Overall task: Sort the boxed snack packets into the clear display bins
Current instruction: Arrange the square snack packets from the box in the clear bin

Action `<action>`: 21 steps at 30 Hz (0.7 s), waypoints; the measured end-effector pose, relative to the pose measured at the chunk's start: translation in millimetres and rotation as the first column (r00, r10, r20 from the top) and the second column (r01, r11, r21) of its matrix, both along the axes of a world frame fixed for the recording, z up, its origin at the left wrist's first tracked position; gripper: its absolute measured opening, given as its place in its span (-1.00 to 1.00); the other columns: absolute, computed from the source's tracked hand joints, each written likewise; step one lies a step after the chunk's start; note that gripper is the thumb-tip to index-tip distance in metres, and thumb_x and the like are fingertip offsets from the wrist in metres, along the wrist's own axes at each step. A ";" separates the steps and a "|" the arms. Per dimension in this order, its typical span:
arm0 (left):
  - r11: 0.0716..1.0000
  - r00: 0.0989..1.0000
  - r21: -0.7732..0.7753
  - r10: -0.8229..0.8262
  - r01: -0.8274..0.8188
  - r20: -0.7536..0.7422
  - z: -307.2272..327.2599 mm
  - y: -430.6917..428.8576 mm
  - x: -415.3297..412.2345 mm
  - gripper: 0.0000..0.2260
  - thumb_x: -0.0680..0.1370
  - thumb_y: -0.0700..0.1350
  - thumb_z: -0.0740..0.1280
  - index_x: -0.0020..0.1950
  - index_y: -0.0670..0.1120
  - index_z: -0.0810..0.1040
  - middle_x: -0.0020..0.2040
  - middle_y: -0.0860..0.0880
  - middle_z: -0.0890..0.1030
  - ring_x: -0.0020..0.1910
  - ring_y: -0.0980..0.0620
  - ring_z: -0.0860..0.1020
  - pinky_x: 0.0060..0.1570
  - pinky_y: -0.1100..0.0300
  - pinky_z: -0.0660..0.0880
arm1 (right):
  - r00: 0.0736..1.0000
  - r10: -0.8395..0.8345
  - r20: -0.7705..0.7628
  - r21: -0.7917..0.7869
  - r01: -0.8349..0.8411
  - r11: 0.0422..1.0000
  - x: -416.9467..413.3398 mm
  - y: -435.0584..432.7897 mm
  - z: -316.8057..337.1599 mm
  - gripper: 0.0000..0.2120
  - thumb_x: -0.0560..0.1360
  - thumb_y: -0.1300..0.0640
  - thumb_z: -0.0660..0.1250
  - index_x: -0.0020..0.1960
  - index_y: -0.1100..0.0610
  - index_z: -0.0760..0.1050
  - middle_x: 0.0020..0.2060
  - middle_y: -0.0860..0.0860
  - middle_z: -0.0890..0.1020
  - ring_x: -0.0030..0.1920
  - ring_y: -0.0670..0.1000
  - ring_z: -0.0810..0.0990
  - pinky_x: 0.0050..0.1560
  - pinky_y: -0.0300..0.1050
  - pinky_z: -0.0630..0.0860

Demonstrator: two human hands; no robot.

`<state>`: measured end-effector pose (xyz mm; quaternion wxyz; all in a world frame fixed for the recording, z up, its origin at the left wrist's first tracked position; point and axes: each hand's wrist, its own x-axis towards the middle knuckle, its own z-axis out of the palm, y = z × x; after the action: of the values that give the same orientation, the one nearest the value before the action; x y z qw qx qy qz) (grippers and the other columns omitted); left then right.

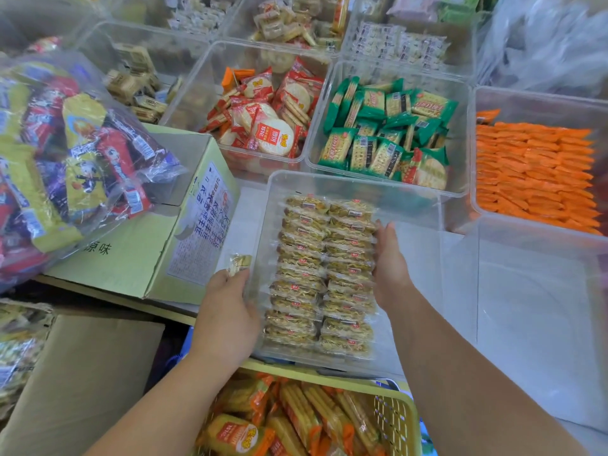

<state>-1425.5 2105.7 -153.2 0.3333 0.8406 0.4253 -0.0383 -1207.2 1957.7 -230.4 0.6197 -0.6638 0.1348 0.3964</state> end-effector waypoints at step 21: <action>0.998 0.999 0.058 0.031 -0.033 0.029 -5.5 -1.4 2.2 -0.52 0.58 -0.32 0.31 0.51 -0.10 0.44 0.32 -0.12 0.44 0.21 -0.12 0.51 0.17 0.12 0.43 | 0.973 0.110 -0.205 -0.154 -0.143 0.978 -62.3 -32.7 29.6 -0.25 0.50 -0.52 0.05 0.60 -0.23 0.09 0.61 -0.06 0.16 0.58 0.09 0.17 0.52 0.27 0.02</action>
<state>-1423.3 2104.2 -158.8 0.3150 0.8435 0.4350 -0.0084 -1269.5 1925.0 -200.8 0.5189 -0.6787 0.1850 0.4856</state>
